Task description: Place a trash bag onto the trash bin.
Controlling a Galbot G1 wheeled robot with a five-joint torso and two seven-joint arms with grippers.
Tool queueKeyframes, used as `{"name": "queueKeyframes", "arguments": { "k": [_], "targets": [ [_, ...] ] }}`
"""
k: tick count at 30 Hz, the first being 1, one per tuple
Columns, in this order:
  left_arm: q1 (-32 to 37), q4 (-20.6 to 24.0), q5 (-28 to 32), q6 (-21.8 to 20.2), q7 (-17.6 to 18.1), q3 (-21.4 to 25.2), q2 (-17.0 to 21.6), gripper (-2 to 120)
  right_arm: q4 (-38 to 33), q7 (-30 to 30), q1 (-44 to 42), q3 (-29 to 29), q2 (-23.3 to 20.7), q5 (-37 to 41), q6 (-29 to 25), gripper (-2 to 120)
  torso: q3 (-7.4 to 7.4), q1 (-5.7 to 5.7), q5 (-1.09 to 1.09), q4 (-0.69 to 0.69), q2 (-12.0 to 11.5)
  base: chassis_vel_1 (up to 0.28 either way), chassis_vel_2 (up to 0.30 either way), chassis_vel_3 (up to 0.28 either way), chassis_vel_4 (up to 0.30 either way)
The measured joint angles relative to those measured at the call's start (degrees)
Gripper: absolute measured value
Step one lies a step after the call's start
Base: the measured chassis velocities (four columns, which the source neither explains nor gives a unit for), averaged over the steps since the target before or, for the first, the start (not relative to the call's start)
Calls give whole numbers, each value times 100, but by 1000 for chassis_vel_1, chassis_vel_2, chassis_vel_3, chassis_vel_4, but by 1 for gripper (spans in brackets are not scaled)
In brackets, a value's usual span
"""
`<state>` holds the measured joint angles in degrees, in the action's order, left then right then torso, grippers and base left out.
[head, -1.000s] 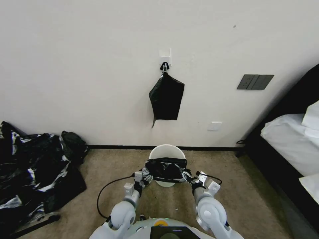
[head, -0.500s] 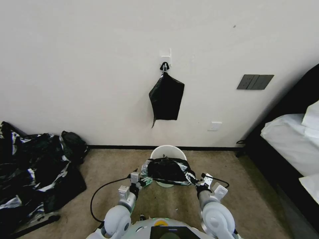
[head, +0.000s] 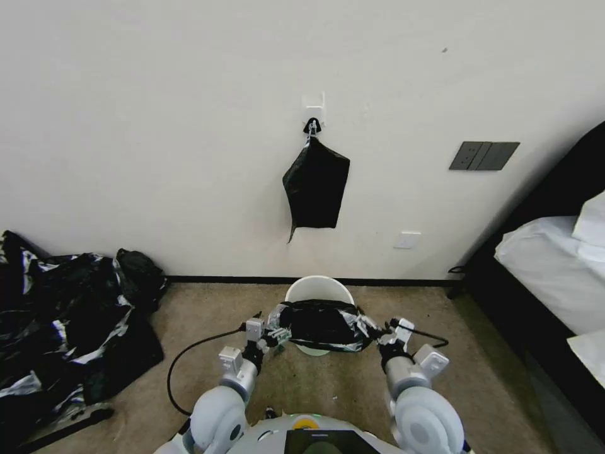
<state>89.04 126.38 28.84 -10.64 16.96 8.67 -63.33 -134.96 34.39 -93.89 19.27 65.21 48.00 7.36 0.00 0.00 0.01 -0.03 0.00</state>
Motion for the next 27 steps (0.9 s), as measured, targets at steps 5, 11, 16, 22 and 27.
{"name": "queueKeyframes", "arguments": {
  "k": [5,11,16,22,27],
  "targets": [
    [101,433,76,-107,143,159,-6,100,289,-1090,655,303,-593,-18,74,100,0,0,1,4,0,0,0,0,0],
    [168,829,91,-208,297,355,-10,100,1420,-2925,1958,-21,-1428,139,625,100,0,0,1,-1,0,0,0,0,0],
    [230,900,103,-254,328,624,-17,100,3009,-4256,4094,-1242,-1897,151,1224,100,1,1,3,3,0,0,0,0,0],
    [325,942,65,-259,331,818,-113,100,4597,-5769,6127,-2745,-1884,-136,1709,100,1,1,1,5,-1,0,0,0,0],
    [337,1023,38,-259,330,904,-148,100,5623,-6730,7598,-4067,-1749,-424,2301,100,1,1,-3,4,-1,0,0,0,0]
  ]
}}
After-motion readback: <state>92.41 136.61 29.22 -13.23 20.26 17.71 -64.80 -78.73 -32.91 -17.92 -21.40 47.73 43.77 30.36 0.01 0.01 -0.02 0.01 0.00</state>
